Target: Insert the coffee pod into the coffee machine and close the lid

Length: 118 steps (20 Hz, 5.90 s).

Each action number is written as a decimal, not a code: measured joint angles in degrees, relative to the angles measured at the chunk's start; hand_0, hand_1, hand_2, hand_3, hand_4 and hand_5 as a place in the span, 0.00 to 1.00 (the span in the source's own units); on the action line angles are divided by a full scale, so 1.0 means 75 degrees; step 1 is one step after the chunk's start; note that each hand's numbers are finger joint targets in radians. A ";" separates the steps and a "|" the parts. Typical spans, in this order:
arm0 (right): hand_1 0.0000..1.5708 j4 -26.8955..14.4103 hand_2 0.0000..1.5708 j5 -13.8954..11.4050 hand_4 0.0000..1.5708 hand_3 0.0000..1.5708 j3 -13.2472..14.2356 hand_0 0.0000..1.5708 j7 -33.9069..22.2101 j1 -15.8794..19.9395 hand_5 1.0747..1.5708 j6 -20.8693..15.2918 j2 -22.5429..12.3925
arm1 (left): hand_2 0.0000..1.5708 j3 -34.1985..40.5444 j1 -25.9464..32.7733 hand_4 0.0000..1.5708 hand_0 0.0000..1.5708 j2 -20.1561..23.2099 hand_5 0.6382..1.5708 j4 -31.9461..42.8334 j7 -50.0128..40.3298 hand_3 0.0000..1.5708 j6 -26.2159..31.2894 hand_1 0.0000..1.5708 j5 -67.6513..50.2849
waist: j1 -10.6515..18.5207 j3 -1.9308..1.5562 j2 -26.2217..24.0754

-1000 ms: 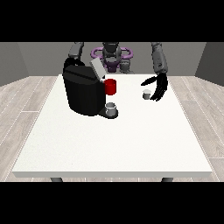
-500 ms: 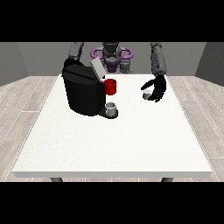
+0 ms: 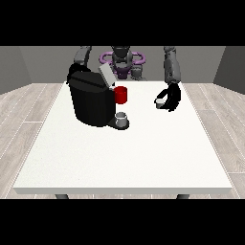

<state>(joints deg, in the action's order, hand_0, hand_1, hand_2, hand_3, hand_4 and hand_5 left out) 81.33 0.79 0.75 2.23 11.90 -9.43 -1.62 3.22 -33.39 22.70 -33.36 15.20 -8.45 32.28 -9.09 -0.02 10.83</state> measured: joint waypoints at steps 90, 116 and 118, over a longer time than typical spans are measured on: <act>0.00 -0.0379 0.00 0.0193 0.26 0.00 0.0410 0.00 0.0124 0.0922 1.00 0.0046 -0.0196 | 0.74 0.0476 -0.4497 0.28 0.72 0.0233 1.00 -0.0193 -0.1037 0.65 0.2204 0.72 0.0756 | -0.0959 -0.0010 0.0574; 0.00 -0.0414 0.00 0.0159 0.27 0.00 0.0391 0.00 0.0307 0.0796 1.00 -0.0091 -0.0104 | 0.00 0.0044 -0.4436 0.00 0.00 0.0506 1.00 -0.0159 -0.0617 0.00 0.2577 0.00 0.1424 | -0.0849 -0.0011 0.0530; 0.00 -0.0490 0.00 0.0168 0.26 0.00 0.0419 0.00 0.0432 0.0731 1.00 -0.0096 -0.0087 | 0.00 0.0027 -0.4389 0.00 0.00 0.0411 1.00 -0.0198 -0.0661 0.00 0.2573 0.00 0.1445 | -0.0795 -0.0009 0.0427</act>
<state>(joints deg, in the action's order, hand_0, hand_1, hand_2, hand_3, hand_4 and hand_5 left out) 77.66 2.06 3.90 5.47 17.39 -10.14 -2.27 3.42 -66.30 25.78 -34.84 10.24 10.84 43.12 -15.05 -0.08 14.04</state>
